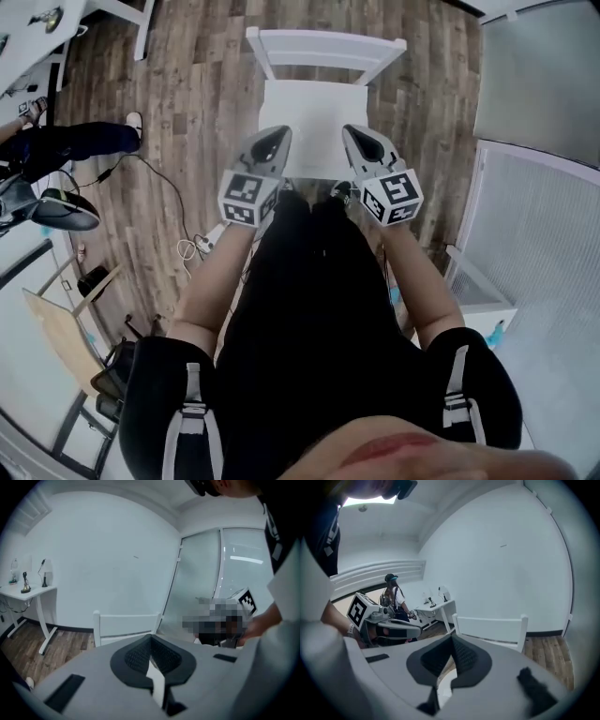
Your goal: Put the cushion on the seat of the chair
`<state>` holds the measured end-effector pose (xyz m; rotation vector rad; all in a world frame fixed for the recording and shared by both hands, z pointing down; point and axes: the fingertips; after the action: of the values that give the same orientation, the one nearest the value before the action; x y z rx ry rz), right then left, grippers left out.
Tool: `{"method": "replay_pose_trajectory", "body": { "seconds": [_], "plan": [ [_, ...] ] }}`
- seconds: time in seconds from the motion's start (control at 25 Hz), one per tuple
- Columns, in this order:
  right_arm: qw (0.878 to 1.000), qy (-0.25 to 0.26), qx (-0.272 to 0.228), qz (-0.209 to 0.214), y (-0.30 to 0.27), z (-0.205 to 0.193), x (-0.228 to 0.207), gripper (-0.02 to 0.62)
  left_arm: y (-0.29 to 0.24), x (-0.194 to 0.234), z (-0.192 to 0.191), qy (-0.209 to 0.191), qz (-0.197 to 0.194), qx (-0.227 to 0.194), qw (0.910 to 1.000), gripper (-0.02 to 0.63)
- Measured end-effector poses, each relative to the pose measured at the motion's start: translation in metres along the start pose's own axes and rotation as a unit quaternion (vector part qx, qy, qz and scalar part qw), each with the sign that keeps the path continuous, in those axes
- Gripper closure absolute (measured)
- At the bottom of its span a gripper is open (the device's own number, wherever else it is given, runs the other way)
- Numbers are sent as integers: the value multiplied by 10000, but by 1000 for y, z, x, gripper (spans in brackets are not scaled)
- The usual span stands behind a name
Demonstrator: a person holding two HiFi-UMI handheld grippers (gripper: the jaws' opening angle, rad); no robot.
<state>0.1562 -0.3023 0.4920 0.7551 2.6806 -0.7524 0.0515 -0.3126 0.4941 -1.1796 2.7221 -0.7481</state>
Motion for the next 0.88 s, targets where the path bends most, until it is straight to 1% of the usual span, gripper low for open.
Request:
{"method": "replay_pose_trajectory", "body": {
  "seconds": [0.16,0.28,0.4,0.6,0.88],
  "plan": [
    [9984,307,-396,271,30,53,32,580,25,-20,60,-367,-239,-488,9979,595],
    [9963,459,-619,390,53,89,52,580,44,-37,105,-558,-411,-834,9941,595],
    [9938,539,-849,475,72,118,66,580,61,-50,141,-689,-510,-1106,9902,595],
    [9887,791,-1154,534,94,152,82,580,78,-67,177,-912,-652,-1366,9843,595],
    [9829,1053,-1410,536,110,186,95,580,91,-73,216,-1150,-603,-1762,9758,595]
  ]
}}
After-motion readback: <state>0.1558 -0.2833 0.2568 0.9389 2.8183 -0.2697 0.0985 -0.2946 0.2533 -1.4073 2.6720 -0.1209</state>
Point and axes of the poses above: the fingertips, and each gripper's own axes: y backward along the fingers, x to its left, z out of its top, and after that the axes turned 8 degrees about -y, right-handed
